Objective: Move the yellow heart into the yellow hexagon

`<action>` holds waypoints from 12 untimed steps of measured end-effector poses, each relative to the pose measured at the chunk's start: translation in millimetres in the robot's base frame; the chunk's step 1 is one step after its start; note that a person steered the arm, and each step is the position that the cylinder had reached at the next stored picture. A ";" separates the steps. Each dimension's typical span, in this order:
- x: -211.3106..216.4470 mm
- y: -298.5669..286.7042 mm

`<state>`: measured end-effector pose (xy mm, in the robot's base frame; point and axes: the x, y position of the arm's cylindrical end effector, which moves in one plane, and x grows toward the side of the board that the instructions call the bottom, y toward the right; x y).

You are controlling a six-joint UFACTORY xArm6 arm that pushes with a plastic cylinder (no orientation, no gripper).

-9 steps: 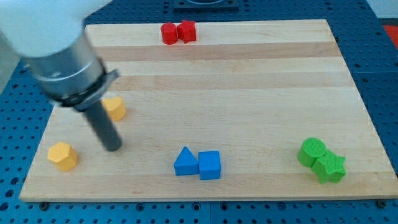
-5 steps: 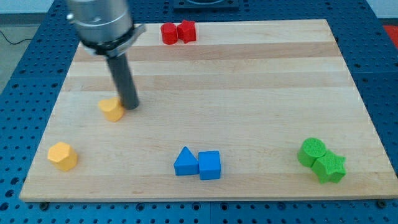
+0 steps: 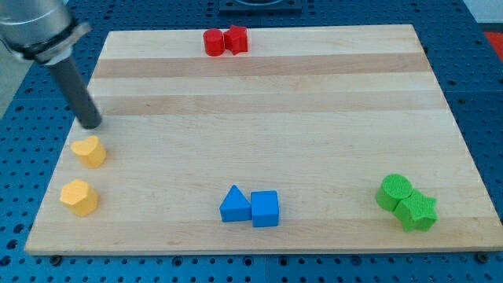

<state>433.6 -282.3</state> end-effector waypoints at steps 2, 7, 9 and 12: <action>73.3 8.3; 69.3 20.5; 83.3 22.1; 33.4 44.4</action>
